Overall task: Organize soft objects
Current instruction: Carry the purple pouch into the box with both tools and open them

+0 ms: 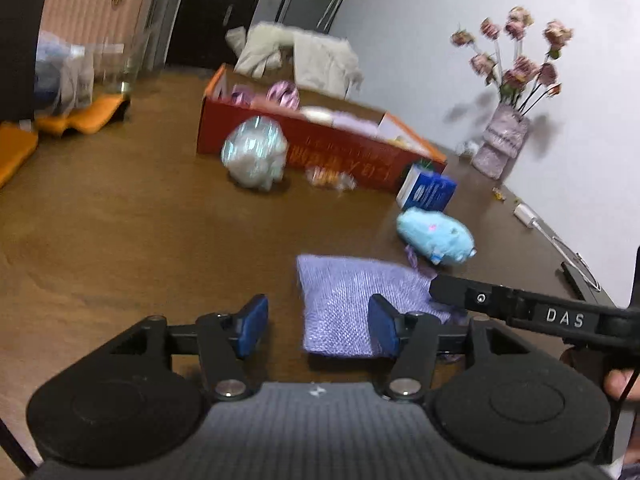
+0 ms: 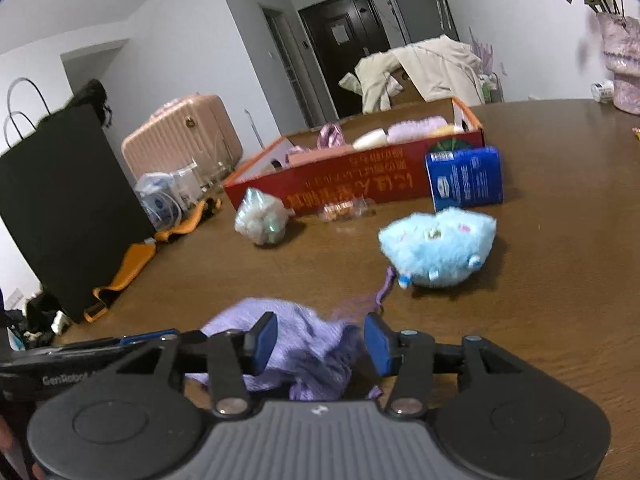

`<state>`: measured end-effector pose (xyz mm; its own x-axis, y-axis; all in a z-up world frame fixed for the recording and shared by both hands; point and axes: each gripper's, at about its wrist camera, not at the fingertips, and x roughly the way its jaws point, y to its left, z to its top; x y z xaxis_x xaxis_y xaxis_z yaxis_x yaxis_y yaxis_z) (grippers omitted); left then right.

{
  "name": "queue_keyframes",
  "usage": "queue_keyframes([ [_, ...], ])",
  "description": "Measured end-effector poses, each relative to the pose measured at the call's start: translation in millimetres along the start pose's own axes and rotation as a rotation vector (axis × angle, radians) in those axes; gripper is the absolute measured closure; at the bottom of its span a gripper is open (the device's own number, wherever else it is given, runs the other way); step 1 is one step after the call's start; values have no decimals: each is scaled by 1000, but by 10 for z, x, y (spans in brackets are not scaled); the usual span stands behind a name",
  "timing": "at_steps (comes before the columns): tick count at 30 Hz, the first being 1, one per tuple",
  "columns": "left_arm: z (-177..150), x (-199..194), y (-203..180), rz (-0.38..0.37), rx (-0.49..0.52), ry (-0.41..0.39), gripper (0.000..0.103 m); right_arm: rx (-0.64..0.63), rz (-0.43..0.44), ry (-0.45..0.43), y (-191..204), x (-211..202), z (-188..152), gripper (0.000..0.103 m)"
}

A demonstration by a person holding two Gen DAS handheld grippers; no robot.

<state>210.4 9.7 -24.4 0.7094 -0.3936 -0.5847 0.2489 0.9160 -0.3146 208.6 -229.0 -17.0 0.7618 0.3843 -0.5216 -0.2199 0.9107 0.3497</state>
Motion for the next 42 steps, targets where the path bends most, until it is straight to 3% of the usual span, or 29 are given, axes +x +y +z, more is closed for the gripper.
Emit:
queue_keyframes([
  [1, -20, 28, 10, -12, -2, 9, 48, 5, -6, 9, -9, 34, -26, 55],
  [3, -44, 64, 5, -38, 9, 18, 64, 16, -11, 25, -34, 84, -63, 55],
  [4, -49, 71, -1, -53, 16, 22, 77, 21, -9, 25, -44, 94, -75, 55],
  [6, -51, 90, -2, -58, 18, 24, 84, 21, -8, 28, -47, 102, -79, 65],
  [7, -49, 99, -4, -64, 19, 26, 89, 18, 4, 29, -45, 101, -72, 77],
  [8, -39, 106, -10, -69, 17, 30, 92, 12, 16, 32, -35, 97, -58, 79],
  [12, 116, 86, -51, -118, 10, 14, 93, -28, 11, 30, 24, 75, 45, 83],
  [15, 401, 96, -142, -169, 38, -43, 93, -30, 30, -28, 2, -7, 297, 83],
  [20, 1186, 460, -283, -214, 59, -92, 93, -119, 10, -136, -110, 82, 1061, 83],
  [23, 1655, 911, -362, -204, 53, -65, 93, -159, -14, -145, -247, 346, 1569, 83],
  [28, 2168, 1800, -264, -127, 20, 37, 93, -147, -72, -26, -565, 1121, 2220, 83],
  [33, 2240, 2303, -207, 3, 42, 91, 92, -210, -227, 120, -694, 1915, 2366, 82],
  [37, 2195, 2277, -194, -8, 68, 86, 91, -211, -226, 233, -787, 2312, 2331, 81],
  [42, 2236, 2003, -253, 13, 118, 40, 90, -230, -229, 260, -745, 2344, 2303, 74],
])
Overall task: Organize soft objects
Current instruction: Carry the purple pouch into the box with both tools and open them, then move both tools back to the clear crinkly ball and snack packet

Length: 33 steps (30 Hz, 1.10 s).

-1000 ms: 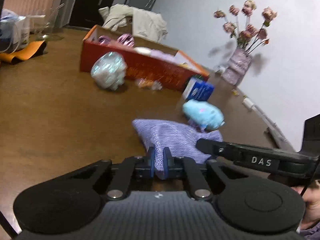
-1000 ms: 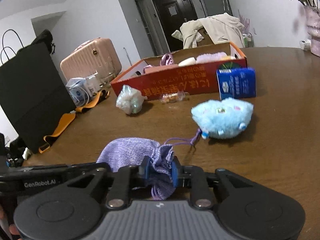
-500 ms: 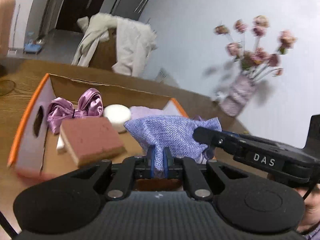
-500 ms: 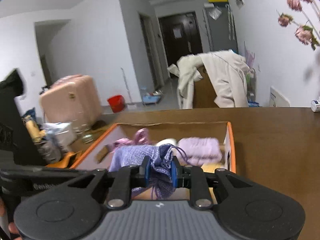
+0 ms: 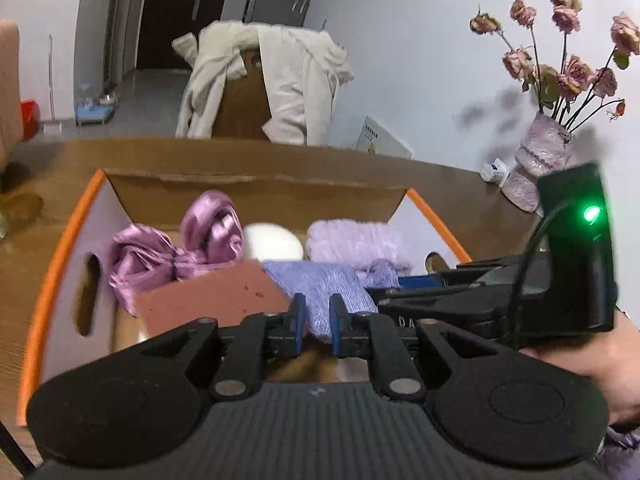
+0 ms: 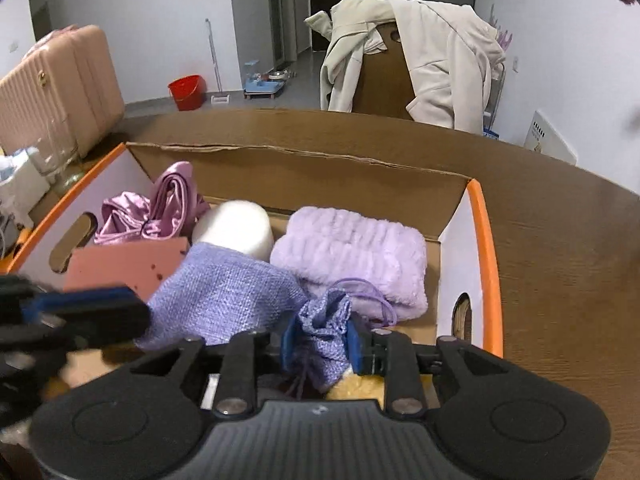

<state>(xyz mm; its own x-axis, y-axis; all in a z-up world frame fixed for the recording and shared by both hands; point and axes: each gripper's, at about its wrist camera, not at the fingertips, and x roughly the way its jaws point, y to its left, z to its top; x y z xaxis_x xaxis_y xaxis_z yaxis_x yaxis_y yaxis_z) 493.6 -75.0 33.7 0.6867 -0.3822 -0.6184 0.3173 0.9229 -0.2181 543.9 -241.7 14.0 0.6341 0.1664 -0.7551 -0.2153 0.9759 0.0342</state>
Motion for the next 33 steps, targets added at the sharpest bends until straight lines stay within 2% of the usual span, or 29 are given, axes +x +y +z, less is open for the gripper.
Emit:
queue_keyframes([
  [3, 33, -256, -28, 23, 19, -34, 77, 1, 8, -24, -21, -187, -2, 65],
  [4, 48, -341, -45, 30, 26, -41, 73, 1, 7, -41, -37, -291, -8, 58],
  [7, 51, -670, -96, 61, 59, -85, 68, -10, 4, -98, -75, -686, -37, 49],
  [10, 29, -1009, -157, 95, 88, -134, 60, -14, -1, -154, -109, -1112, -84, 47],
  [13, -41, -1375, -238, 127, 115, -191, 52, -22, -11, -213, -110, -1573, -201, 41],
  [15, -115, -1583, -290, 140, 132, -217, 43, -34, -5, -250, -79, -1853, -319, 38],
  [16, -172, -1693, -322, 147, 141, -233, 36, -41, -2, -266, -53, -1979, -390, 37],
  [18, -322, -1925, -387, 158, 168, -267, 31, -58, 6, -305, 8, -2243, -564, 33],
  [20, -484, -2146, -442, 160, 182, -298, 20, -69, 13, -345, 59, -2491, -772, 26],
  [24, -876, -2549, -534, 164, 191, -361, 13, -100, 21, -422, 234, -2886, -1256, 24],
  [25, -979, -2628, -563, 167, 191, -374, 8, -104, 24, -442, 275, -2963, -1370, 23],
  [28, -1286, -2829, -638, 168, 184, -408, 5, -94, 47, -497, 397, -3155, -1743, 16],
  [33, -1805, -3072, -694, 169, 153, -433, 2, -64, 107, -538, 579, -3306, -2297, 16],
])
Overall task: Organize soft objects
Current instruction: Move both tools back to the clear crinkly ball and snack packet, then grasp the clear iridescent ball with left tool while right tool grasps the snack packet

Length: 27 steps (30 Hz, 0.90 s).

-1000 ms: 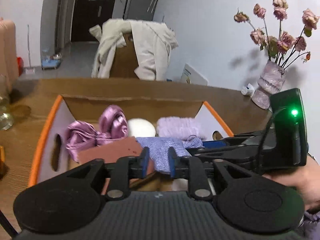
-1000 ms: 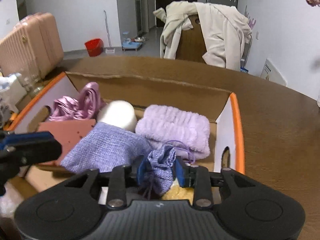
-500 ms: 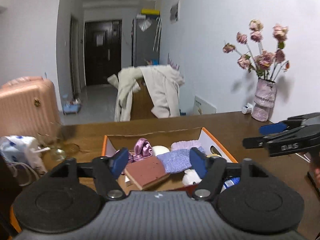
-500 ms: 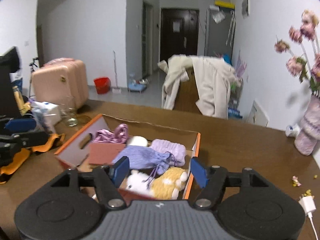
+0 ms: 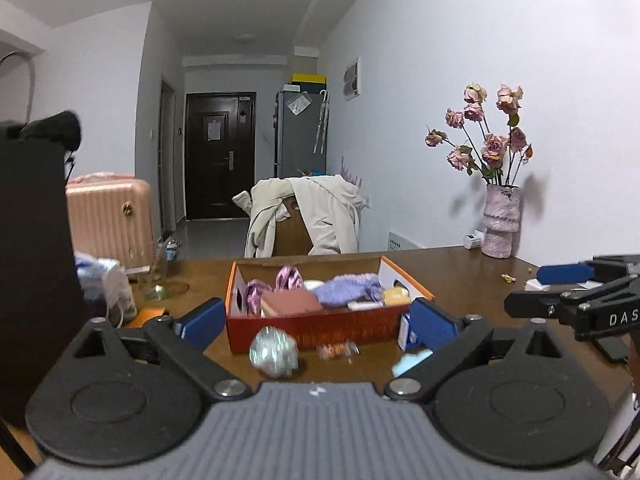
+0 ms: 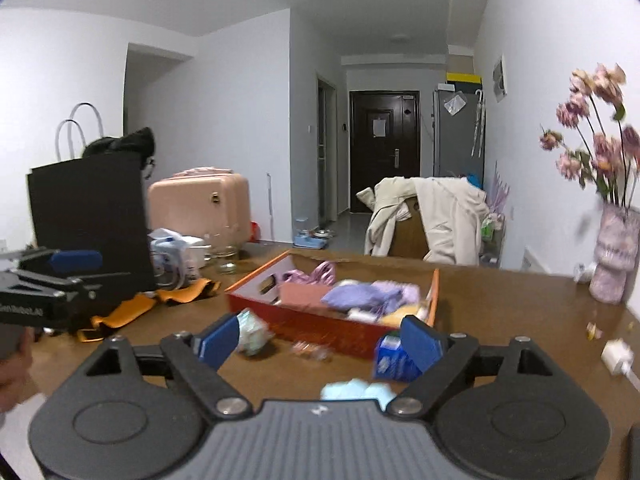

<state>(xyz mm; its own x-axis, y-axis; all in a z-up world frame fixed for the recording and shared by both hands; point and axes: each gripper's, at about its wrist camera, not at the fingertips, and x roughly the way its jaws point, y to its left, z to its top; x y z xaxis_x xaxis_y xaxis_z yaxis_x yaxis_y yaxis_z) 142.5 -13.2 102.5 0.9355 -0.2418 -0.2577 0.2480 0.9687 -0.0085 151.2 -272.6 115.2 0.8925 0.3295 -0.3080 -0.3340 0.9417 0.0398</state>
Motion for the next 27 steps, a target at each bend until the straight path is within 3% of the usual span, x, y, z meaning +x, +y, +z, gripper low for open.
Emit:
queue_keyframes([
  [6, -409, -341, -10, 41, -42, 30, 1, 90, -13, -1, 164, -331, -492, 15],
  [11, -562, -378, -10, 54, -52, 68, 1, 152, -5, 32, 197, -444, -772, 15],
  [20, -584, -239, -42, 58, -32, 87, 1, 135, -1, 31, 253, -323, -738, 16],
  [27, -578, 167, 75, 68, -47, 134, 1, 137, 9, 79, 226, 25, -692, 16],
])
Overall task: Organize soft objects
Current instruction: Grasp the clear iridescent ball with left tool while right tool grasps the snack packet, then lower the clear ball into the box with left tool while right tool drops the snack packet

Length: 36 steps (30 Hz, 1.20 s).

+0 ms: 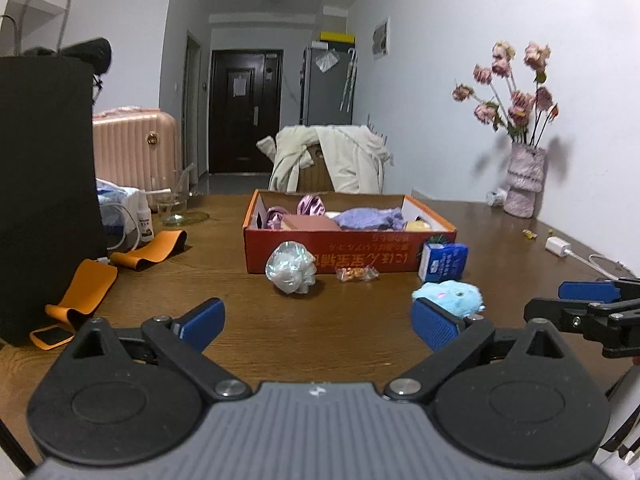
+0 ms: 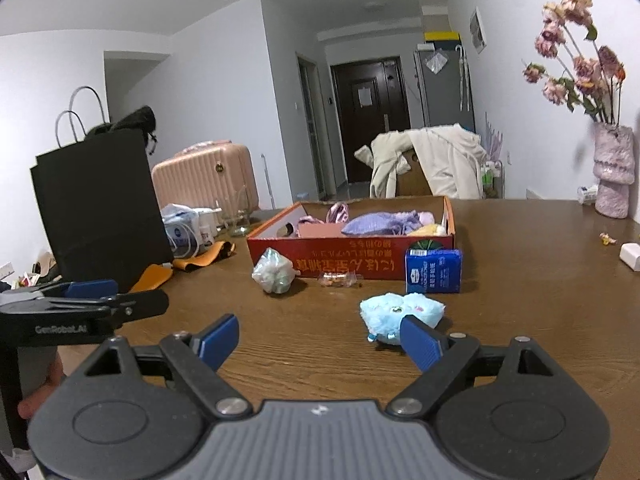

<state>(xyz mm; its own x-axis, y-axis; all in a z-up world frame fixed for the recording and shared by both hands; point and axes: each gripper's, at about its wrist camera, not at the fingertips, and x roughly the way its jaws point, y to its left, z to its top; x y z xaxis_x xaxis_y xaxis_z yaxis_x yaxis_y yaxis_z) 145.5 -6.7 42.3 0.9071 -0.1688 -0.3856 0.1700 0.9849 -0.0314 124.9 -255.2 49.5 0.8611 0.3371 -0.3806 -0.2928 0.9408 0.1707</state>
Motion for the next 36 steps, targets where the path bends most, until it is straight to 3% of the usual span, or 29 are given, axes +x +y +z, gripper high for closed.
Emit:
queue_keyframes([
  [6, 129, 729, 112, 26, 2, 39, 2, 10, 19, 50, -65, 545, 141, 17],
  [10, 232, 1302, 230, 32, 6, 62, 11, 24, 20, 65, -118, 1119, 302, 28],
  [14, 301, 1814, 346, 40, -6, 86, 22, 36, -41, 102, -163, 1786, 435, 29],
  [19, 278, 2190, 529, -46, -62, 125, 43, 19, -83, 150, -136, 2425, 499, 30],
  [20, 255, 2243, 572, -69, -79, 138, 50, 14, -84, 160, -123, 2515, 504, 33],
  [22, 209, 2310, 630, -112, -111, 160, 54, 2, -79, 186, -101, 2686, 499, 39],
  [27, 177, 2298, 642, -117, -112, 167, 57, 4, -94, 232, -82, 2921, 421, 51],
  [29, 176, 2287, 618, -114, -107, 167, 59, -2, -96, 225, -72, 2915, 407, 63],
  [36, 225, 2159, 627, -103, -141, 164, 63, -17, -65, 209, 6, 2722, 406, 67],
])
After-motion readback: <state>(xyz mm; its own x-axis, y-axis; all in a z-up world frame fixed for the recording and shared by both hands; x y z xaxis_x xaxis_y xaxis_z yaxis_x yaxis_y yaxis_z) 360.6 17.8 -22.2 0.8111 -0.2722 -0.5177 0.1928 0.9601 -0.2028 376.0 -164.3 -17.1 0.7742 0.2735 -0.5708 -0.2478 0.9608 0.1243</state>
